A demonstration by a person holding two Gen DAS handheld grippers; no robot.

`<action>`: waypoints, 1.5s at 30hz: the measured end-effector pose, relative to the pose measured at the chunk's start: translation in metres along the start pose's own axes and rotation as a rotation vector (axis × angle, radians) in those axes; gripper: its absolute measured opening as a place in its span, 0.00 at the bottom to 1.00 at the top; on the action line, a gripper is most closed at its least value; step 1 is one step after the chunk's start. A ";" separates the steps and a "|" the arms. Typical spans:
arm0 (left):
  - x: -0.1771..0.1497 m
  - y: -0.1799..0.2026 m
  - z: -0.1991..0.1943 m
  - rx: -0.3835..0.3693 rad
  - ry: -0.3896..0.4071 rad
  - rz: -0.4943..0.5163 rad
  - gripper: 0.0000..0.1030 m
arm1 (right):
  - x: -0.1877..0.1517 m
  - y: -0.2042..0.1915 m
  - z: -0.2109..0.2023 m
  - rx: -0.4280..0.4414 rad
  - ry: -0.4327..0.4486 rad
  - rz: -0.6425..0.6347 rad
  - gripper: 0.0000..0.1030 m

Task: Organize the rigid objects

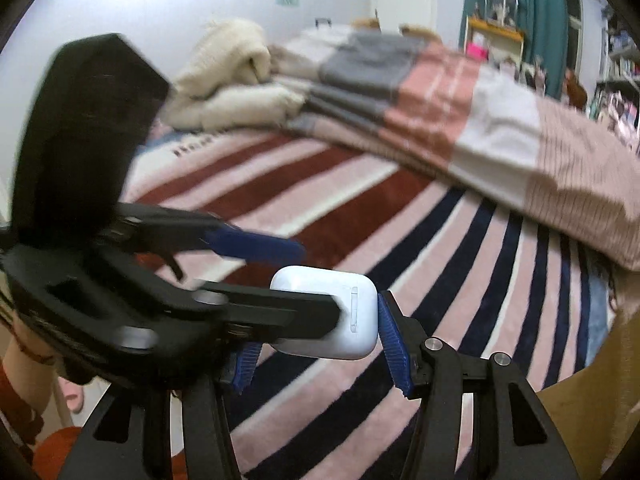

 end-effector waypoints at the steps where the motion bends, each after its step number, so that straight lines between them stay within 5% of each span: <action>1: 0.005 0.010 0.000 -0.010 -0.003 0.017 0.38 | 0.000 -0.001 -0.010 -0.008 0.026 -0.016 0.48; 3: 0.013 0.031 0.001 -0.021 -0.012 0.050 0.30 | -0.001 0.002 -0.023 -0.034 0.057 -0.027 0.48; 14: 0.061 0.135 0.056 0.014 -0.079 0.202 0.30 | -0.033 0.076 -0.098 -0.129 0.145 0.065 0.48; 29: 0.085 0.192 0.155 0.021 -0.276 0.243 0.31 | -0.085 0.171 -0.117 -0.171 -0.003 0.241 0.48; 35: 0.085 0.191 0.150 0.056 -0.241 0.239 0.67 | -0.096 0.180 -0.117 -0.147 -0.034 0.280 0.58; 39: 0.085 0.188 0.132 0.094 -0.188 0.229 0.77 | -0.098 0.181 -0.124 -0.159 -0.019 0.292 0.62; 45: 0.076 0.188 0.092 0.268 -0.026 0.202 0.92 | -0.099 0.181 -0.135 -0.182 0.046 0.302 0.74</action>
Point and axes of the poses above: each gripper's, at about its wrist camera, not at the fingertips, and z roughly the way its jaws point, y to its right, x to its top, the point moved 1 cm from there along z, roughly the way its jaws point, and after that the axes turned 9 degrees about -y, right-handed, at the moved point
